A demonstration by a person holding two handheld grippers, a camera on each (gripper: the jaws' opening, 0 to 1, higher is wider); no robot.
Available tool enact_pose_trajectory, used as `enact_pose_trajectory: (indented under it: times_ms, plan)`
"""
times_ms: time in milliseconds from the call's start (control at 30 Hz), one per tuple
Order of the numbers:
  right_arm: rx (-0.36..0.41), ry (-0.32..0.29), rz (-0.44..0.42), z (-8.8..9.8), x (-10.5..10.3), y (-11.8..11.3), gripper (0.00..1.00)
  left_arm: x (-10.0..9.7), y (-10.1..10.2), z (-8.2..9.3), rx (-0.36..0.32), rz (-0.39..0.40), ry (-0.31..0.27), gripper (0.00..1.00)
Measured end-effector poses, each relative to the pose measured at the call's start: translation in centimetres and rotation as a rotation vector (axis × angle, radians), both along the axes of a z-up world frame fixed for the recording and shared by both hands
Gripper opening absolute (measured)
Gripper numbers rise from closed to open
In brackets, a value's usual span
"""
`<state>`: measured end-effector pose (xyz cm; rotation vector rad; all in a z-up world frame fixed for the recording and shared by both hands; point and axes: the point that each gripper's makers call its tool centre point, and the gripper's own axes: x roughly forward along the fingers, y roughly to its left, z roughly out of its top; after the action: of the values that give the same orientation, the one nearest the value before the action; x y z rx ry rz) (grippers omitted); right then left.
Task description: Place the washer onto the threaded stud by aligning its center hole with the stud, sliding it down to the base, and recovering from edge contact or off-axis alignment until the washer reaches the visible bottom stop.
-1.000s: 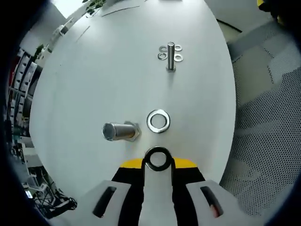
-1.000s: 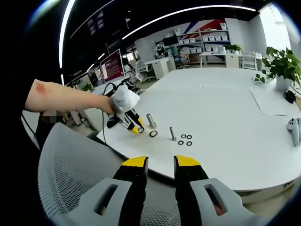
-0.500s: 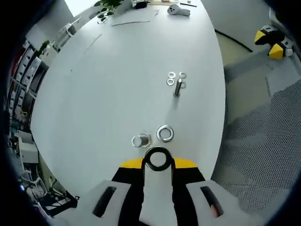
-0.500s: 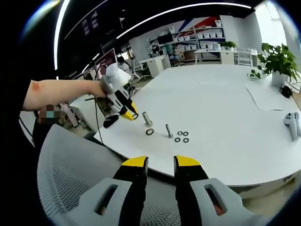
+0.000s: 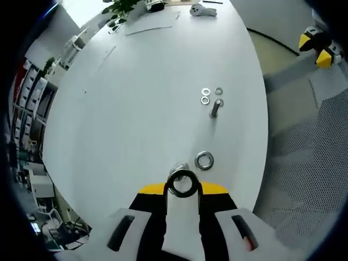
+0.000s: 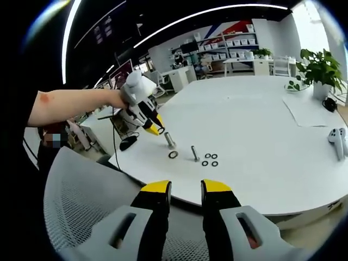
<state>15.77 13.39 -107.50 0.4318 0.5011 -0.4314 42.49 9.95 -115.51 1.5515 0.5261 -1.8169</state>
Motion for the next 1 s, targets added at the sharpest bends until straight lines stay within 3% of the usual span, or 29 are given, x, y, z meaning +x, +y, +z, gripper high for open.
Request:
enact_pose_trajectory:
  times_ms: [700, 1000]
  plan:
    - [0.006, 0.01, -0.008, -0.2, -0.1, -0.3, 0.25, 0.0, -0.9, -2.3, 0.079, 0.047, 0.033, 0.19]
    - [0.01, 0.013, -0.007, -0.3, -0.1, -0.1, 0.25, -0.5, -0.4, -3.2, 0.106, 0.035, 0.016, 0.19]
